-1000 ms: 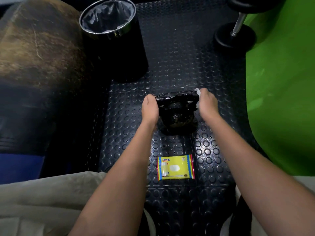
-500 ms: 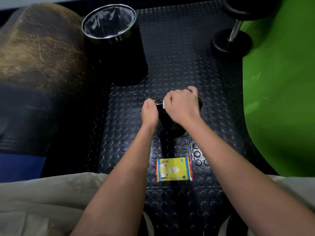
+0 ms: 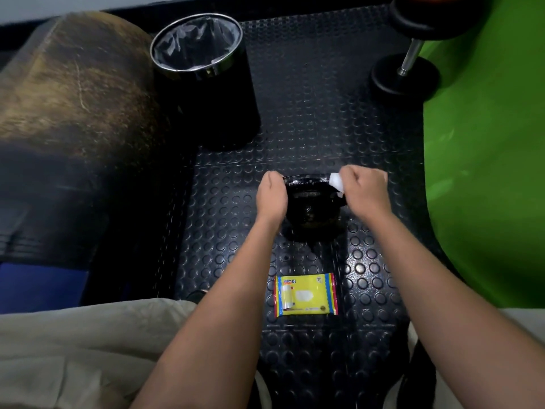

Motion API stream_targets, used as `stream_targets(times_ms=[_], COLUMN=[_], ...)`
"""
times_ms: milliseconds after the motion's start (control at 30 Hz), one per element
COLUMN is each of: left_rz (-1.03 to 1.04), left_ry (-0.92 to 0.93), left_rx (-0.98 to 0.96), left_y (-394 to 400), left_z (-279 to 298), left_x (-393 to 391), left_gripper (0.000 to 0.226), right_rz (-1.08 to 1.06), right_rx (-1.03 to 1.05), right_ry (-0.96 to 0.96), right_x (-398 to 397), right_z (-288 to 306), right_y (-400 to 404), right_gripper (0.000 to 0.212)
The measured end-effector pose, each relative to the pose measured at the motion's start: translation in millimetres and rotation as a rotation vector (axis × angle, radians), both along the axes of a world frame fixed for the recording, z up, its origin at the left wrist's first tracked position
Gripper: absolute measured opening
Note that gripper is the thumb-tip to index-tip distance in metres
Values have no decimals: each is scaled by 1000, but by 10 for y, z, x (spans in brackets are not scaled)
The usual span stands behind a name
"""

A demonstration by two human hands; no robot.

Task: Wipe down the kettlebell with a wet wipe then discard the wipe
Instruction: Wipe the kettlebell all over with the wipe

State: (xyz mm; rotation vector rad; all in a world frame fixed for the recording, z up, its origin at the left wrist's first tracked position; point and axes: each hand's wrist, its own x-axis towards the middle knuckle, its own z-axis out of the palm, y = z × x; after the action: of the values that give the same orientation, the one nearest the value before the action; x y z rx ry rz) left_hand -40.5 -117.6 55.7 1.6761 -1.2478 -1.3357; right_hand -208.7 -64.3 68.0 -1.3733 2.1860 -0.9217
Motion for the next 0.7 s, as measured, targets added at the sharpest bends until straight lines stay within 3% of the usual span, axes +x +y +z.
stream_targets(times_ms=[67,167,300,500,700], left_rz=[3,24,56,74,84], left_ry=[-9,-15,-11,-18,5], left_rx=[-4,-4,2,-10,9], left_y=[-7,-24,-57,-48,-86], left_z=[4,-28,-80,-66,-73], left_x=[-3,26,62,25,54], left_gripper=[24,26,34,28,25], right_rz=[11,150,287,428,501], right_rx=[166,412,514,514,365], right_ry=[-128,-65,58,329,457], right_x=[-80,-90,54,442,679], right_z=[101,289,324,506,566], right_y=[-91,-310,-504,-579,-467], right_gripper=[43,38,36,51,37])
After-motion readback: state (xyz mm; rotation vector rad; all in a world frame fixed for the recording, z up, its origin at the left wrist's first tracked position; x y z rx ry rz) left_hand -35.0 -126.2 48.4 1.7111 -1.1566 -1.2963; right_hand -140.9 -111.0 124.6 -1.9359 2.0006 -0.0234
